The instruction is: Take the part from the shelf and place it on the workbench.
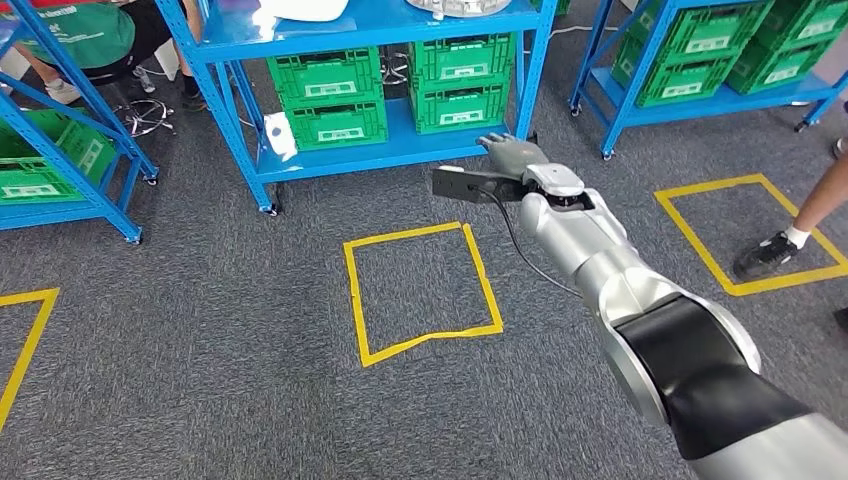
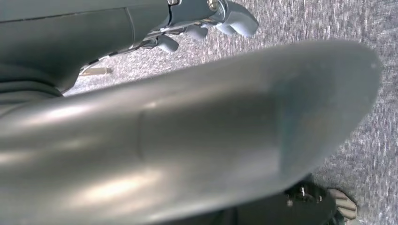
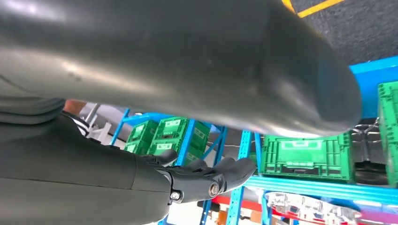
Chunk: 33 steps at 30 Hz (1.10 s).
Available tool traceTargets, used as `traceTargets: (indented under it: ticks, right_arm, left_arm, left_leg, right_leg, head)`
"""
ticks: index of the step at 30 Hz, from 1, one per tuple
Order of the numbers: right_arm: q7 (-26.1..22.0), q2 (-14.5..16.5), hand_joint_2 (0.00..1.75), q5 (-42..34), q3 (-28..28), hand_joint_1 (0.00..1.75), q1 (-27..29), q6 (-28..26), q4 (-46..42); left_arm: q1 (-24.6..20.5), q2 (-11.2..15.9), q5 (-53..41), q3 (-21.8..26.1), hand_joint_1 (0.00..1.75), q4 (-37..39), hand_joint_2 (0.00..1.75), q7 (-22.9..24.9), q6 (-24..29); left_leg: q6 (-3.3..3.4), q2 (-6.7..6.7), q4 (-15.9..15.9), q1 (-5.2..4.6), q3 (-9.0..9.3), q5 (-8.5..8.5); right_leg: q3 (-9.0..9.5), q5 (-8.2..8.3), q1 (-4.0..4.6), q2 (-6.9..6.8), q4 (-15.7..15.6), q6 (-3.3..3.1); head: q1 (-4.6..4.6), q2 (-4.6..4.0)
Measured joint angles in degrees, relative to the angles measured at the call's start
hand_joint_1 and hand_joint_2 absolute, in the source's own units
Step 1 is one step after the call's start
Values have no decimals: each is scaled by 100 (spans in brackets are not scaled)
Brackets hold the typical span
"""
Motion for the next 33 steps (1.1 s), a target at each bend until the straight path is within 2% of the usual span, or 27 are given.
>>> traceTargets:
  ticks: [1, 2, 4, 5, 6, 7, 8, 9, 10, 11, 14, 15, 16, 17, 19, 20, 21, 22, 23, 24, 25, 26, 27, 28, 30, 31, 33]
  right_arm:
    - [-3, 3, 0, -10, 20, 0, -47, -1, 4]
    - [-7, 6, 0, -19, 39, 0, -80, -3, 10]
    - [-25, 8, 0, -32, 70, 0, -97, -3, 34]
    - [-40, 7, 0, -38, 80, 0, -91, -3, 50]
    - [-59, 5, 0, -44, 86, 0, -86, -2, 66]
    - [-77, 2, 0, -53, 89, 0, -86, -2, 77]
    - [-90, -1, 0, -65, 89, 0, -87, -4, 84]
    - [-97, -5, 0, -79, 90, 0, -89, -7, 92]
    - [-98, -10, 0, -95, 91, 0, -89, -10, 101]
    - [-95, -26, 0, -114, 93, 0, -88, -15, 109]
    - [-88, -98, 0, -169, 104, 0, -87, -56, 119]
    - [-92, -126, 0, -184, 110, 0, -87, -76, 120]
    - [-95, -160, 0, -199, 116, 0, -83, -93, 121]
    - [-98, -200, 0, -212, 122, 0, -64, -105, 123]
    - [-99, -282, 0, -229, 131, 0, 10, -109, 130]
    - [-99, -319, 0, -236, 134, 0, 56, -108, 133]
    - [-101, -346, 0, -241, 141, 0, 89, -107, 134]
    - [-101, -374, 0, -245, 151, 0, 106, -104, 134]
    - [-101, -403, 0, -249, 162, 0, 111, -100, 134]
    - [-101, -432, 0, -252, 173, 0, 113, -95, 134]
    - [-99, -466, 0, -260, 184, 0, 110, -87, 137]
    - [-99, -493, 0, -269, 194, 0, 109, -81, 138]
    - [-96, -514, 0, -279, 205, 0, 107, -78, 137]
    - [-94, -534, 0, -292, 215, 0, 93, -80, 135]
    - [-92, -557, 0, -314, 226, 0, 51, -93, 123]
    - [-93, -567, 0, -325, 228, 0, 26, -98, 119]
    - [-95, -574, 0, -351, 235, 0, 12, -102, 115]
  left_arm:
    - [-6, -8, -6, 1, 0, -3, 0, 5, 0]
    - [-11, -18, -20, 2, 0, -3, 0, 7, 0]
    - [-13, -33, -60, 2, 0, -3, 0, 16, 0]
    - [-9, -38, -86, 2, 0, -3, 0, 26, 0]
    - [-5, -40, -107, 2, 0, -3, 0, 38, 0]
    - [-3, -39, -126, 2, 0, -3, 0, 48, 1]
    - [0, -38, -148, 2, 0, -2, 0, 56, 3]
    - [-2, -37, -165, 1, 0, 2, 0, 62, 6]
    - [-9, -37, -183, 1, 0, 6, 0, 67, 12]
    - [-25, -37, -203, 0, 0, 9, 0, 72, 19]
    - [-84, -44, -260, -1, 0, 6, 0, 81, 38]
    - [-94, -46, -280, -1, 0, 4, 0, 88, 41]
    - [-105, -48, -303, -2, 0, 2, 0, 97, 40]
    - [-118, -48, -327, -4, 0, 2, 0, 110, 37]
    - [-145, -51, -363, -11, 0, 2, 0, 135, 22]
    - [-149, -54, -377, -14, 0, 3, 0, 145, 13]
    - [-147, -56, -389, -16, 0, 5, 0, 152, 6]
    - [-146, -59, -401, -18, 0, 7, 0, 157, 2]
    - [-148, -60, -414, -20, 0, 8, 0, 164, -2]
    - [-151, -60, -429, -22, 0, 9, 0, 176, -4]
    - [-157, -59, -447, -24, 0, 10, 0, 190, -5]
    - [-166, -58, -465, -27, 0, 11, 0, 210, -7]
    - [-175, -57, -481, -31, 0, 12, 0, 230, -8]
    - [-185, -56, -496, -38, 0, 10, 0, 245, -14]
    - [-199, -51, -522, -53, 0, 7, 0, 253, -42]
    - [-205, -51, -535, -59, 0, 6, 0, 236, -58]
    - [-212, -57, -554, -65, 0, 5, 0, 161, -89]
  left_leg:
    - [-26, -3, 245, 7, -126, -72]
    - [-48, -7, 617, 13, -347, -160]
    - [-71, -8, 1410, 16, -919, -289]
    - [-69, -8, 1613, 15, -1140, -224]
    - [-58, -8, 1586, 14, -1256, -36]
    - [-39, -9, 1340, 12, -1264, 259]
    - [-13, -15, 954, 7, -1197, 586]
    - [15, -29, 621, -10, -1097, 817]
    - [48, -40, 337, -25, -985, 921]
    - [79, -53, 171, -40, -908, 910]
    - [184, -56, -28, -46, -751, 732]
    - [222, -58, -85, -39, -680, 709]
    - [256, -63, -139, -33, -598, 686]
    - [283, -69, -186, -26, -514, 654]
    - [314, -84, -227, -30, -363, 555]
    - [312, -89, -232, -30, -276, 487]
    - [304, -92, -230, -31, -182, 413]
    - [292, -91, -226, -30, -76, 332]
    - [279, -88, -220, -28, 35, 247]
    - [261, -85, -211, -32, 129, 159]
    - [237, -89, -197, -34, 204, 79]
    - [203, -89, -183, -37, 246, 5]
    - [162, -86, -159, -39, 281, -43]
    - [121, -83, -140, -36, 307, -65]
    - [56, -65, -2, -28, 281, -63]
    - [32, -62, 187, -21, 177, -65]
    - [-15, -60, 852, -2, -239, -214]
  right_leg:
    - [57, -39, -10, 6, -5, -36]
    - [116, -88, -10, 8, -8, -67]
    - [242, -200, -3, 15, -9, -94]
    - [318, -263, -1, 25, -9, -96]
    - [404, -328, 0, 38, -10, -91]
    - [495, -395, -4, 52, -11, -78]
    - [576, -465, -10, 63, -17, -59]
    - [640, -528, -11, 75, -31, -31]
    - [682, -574, -9, 87, -55, 3]
    - [704, -598, -7, 98, -88, 39]
    - [735, -537, -12, 98, -78, 145]
    - [669, -497, -12, 82, 71, 159]
    - [527, -477, -11, 68, 310, 162]
    - [297, -509, -1, 55, 646, 156]
    - [-232, -720, 22, 54, 1268, 159]
    - [-448, -827, 31, 54, 1419, 170]
    - [-576, -847, 31, 52, 1394, 182]
    - [-622, -725, 27, 44, 1195, 194]
    - [-601, -458, 19, 29, 865, 204]
    - [-553, -63, 13, -3, 490, 207]
    - [-507, 207, 20, -40, 201, 193]
    - [-472, 417, 38, -66, 35, 162]
    - [-456, 492, 53, -80, -20, 113]
    - [-435, 422, 70, -77, 0, 56]
    - [-353, 397, 56, -56, -17, -36]
    - [-302, 373, 50, -50, -34, -71]
    - [-211, 308, 45, -33, -58, -115]
  head:
    - [-12, 0]
    - [-23, 0]
    - [-29, 0]
    - [-30, 0]
    - [-30, 0]
    - [-29, 0]
    - [-33, 0]
    - [-44, 0]
    - [-59, 0]
    - [-73, 0]
    - [-83, 0]
    - [-79, 0]
    - [-73, 0]
    - [-65, 0]
    - [-58, 0]
    - [-55, 0]
    - [-53, 0]
    - [-53, 0]
    - [-53, 0]
    - [-52, 0]
    - [-58, 0]
    - [-63, 0]
    - [-72, 0]
    - [-81, 0]
    - [-90, 0]
    - [-96, 0]
    - [-105, 0]
